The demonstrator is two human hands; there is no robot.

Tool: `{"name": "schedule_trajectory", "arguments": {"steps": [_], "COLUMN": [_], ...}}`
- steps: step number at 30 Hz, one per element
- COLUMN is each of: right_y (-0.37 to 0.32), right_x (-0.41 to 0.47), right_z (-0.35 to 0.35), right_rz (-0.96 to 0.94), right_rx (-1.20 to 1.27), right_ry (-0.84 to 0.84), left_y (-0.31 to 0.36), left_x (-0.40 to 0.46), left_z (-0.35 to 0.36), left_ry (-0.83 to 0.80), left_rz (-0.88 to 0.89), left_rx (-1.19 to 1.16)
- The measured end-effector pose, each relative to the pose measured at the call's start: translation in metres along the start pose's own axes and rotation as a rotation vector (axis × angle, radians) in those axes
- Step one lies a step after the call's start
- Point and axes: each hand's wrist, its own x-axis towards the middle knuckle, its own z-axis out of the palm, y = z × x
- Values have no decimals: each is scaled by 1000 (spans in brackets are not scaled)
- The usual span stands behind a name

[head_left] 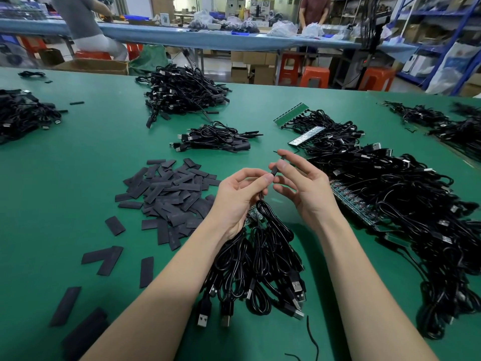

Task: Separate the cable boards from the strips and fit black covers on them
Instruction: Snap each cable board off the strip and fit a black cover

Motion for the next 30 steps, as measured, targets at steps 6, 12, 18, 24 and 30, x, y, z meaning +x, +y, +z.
{"name": "schedule_trajectory", "arguments": {"steps": [6,12,18,24,30], "right_y": [2,1,-21,-31,-20], "right_x": [-1,-1,3,5,8], "right_z": [1,4,2,-2,-3], "right_rz": [9,37,-31,-100,-83], "right_rx": [-11,46,245,333,282], "right_ry": [-3,7,82,227,310], "left_y": [-2,-1,4,3,8], "left_x": [0,0,0,-1,5], "left_z": [-1,-1,0,8,9], "left_ry": [9,-4,-127,-282,-135], "left_rz": [35,24,-99,-84,-61], "left_rx": [29,5,105,441,455]}}
